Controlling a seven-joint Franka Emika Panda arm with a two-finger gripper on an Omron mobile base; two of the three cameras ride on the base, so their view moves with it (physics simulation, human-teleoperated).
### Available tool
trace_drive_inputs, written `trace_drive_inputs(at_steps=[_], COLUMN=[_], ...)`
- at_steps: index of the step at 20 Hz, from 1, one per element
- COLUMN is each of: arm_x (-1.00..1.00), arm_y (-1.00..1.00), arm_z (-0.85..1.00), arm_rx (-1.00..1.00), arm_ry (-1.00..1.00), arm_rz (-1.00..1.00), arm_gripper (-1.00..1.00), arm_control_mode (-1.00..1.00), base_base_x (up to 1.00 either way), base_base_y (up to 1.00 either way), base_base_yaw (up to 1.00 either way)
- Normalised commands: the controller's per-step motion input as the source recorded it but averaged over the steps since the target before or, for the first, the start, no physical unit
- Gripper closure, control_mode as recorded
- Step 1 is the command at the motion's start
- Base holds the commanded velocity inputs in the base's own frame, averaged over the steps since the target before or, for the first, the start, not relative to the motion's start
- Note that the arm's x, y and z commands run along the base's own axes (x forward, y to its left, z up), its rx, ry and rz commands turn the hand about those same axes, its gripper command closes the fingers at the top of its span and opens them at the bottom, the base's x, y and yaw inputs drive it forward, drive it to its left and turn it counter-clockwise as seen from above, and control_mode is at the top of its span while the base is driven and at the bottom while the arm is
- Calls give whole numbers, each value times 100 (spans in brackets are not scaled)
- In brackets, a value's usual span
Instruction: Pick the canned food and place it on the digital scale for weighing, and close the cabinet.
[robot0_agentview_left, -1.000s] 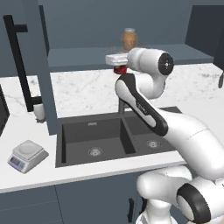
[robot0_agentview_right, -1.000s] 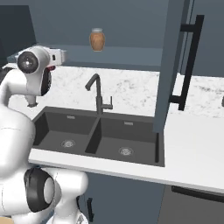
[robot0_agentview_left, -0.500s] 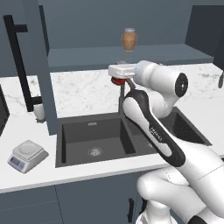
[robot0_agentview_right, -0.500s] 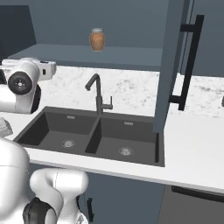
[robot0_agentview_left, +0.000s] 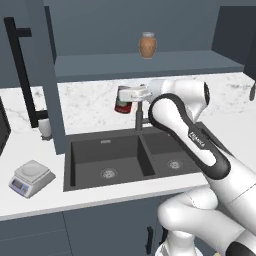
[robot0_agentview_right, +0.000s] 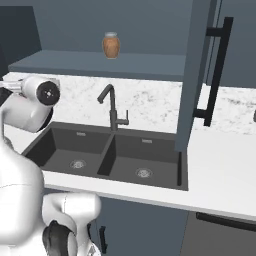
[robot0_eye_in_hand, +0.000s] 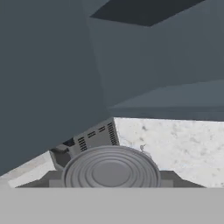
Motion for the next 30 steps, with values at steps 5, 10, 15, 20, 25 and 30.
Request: trace_drive_inputs(at_steps=[5, 10, 15, 20, 25, 30], arm_x=[0, 0, 0, 0, 0, 0], arm_y=[63, 66, 50, 61, 43, 18], arm_z=[-42, -42, -37, -44, -36, -26], arm_rx=[-12, -6, 0, 0, 0, 0], arm_ry=[0, 0, 0, 0, -1, -1], arm_rz=[21, 14, 15, 14, 15, 15], arm_gripper=[100, 100, 100, 100, 100, 100], arm_control_mode=[-100, -100, -100, -100, -100, -100], base_base_x=[0, 0, 0, 0, 0, 0], base_base_y=[0, 0, 0, 0, 0, 0], base_base_yaw=[0, 0, 0, 0, 0, 0])
